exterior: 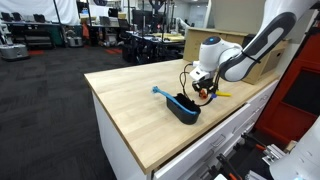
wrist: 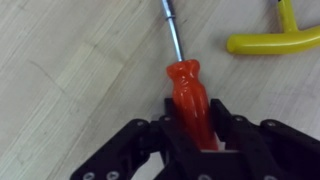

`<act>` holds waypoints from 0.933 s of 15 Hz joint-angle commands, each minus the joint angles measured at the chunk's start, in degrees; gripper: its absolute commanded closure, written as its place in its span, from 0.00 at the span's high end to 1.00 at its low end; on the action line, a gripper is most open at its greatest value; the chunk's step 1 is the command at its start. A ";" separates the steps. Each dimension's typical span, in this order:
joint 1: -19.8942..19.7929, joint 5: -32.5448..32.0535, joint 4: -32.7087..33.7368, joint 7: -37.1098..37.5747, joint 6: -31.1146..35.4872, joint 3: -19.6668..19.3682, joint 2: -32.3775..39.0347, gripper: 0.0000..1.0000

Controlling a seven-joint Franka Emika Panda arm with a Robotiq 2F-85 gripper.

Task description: Put the orange screwdriver inside the black bowl

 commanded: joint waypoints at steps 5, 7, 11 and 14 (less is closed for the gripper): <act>-0.46 6.68 -0.72 7.02 -8.35 2.86 -6.16 0.08; 0.15 13.19 -0.23 8.62 -13.34 3.88 -8.97 0.08; 1.77 23.87 3.33 15.47 -25.50 6.32 -13.27 0.08; 3.51 28.83 8.52 24.51 -33.88 8.55 -12.99 0.08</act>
